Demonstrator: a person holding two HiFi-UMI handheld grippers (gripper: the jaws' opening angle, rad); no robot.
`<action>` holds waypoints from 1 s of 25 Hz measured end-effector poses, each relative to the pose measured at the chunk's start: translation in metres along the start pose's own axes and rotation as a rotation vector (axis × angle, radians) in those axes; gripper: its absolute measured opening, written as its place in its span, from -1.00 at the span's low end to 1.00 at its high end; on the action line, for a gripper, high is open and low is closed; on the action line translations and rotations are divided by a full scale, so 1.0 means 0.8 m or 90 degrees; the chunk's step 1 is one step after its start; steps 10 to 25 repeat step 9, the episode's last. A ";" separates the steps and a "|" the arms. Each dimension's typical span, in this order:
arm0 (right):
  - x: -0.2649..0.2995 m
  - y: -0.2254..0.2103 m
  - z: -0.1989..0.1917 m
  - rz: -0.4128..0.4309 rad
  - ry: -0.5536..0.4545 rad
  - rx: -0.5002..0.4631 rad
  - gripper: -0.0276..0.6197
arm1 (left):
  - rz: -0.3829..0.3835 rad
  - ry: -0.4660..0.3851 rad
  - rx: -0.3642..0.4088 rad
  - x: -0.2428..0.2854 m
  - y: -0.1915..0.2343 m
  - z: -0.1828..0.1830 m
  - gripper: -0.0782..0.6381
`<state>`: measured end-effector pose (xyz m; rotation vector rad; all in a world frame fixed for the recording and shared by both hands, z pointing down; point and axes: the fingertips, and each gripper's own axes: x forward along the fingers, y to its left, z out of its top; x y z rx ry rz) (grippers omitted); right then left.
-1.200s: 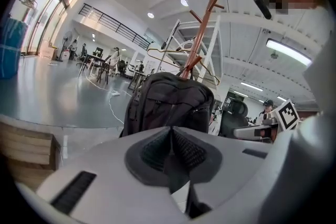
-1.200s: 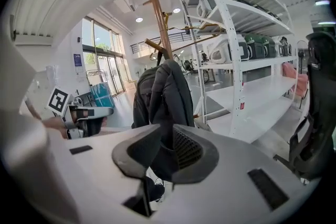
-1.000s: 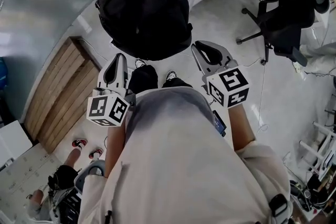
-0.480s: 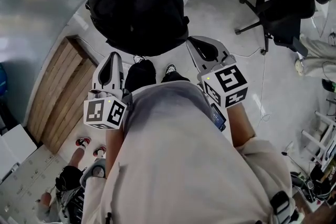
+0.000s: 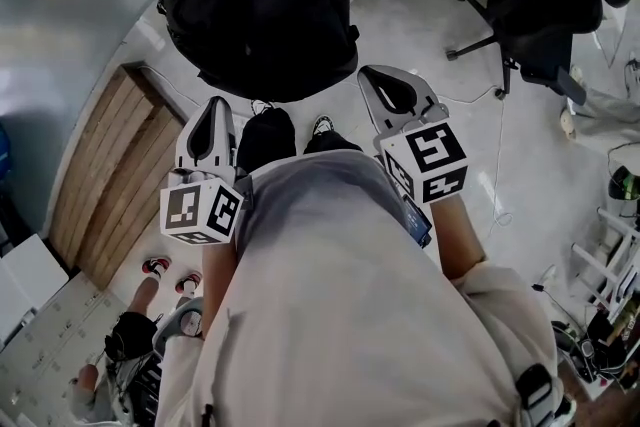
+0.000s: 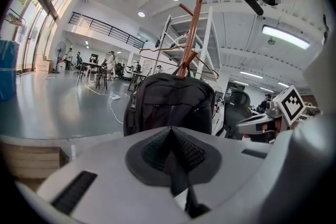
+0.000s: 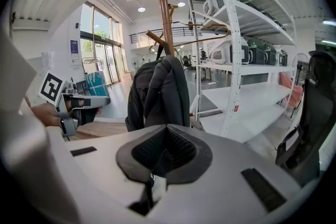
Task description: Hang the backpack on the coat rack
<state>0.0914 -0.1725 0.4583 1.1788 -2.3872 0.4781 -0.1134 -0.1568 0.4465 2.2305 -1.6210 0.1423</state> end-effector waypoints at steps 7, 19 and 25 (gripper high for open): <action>0.000 0.000 -0.011 -0.018 0.016 0.020 -0.89 | -0.006 0.020 0.001 0.002 -0.003 -0.014 -0.78; -0.002 -0.001 -0.013 -0.022 0.020 0.025 -0.89 | -0.008 0.026 0.000 0.003 -0.005 -0.018 -0.78; -0.002 -0.001 -0.013 -0.022 0.020 0.025 -0.89 | -0.008 0.026 0.000 0.003 -0.005 -0.018 -0.78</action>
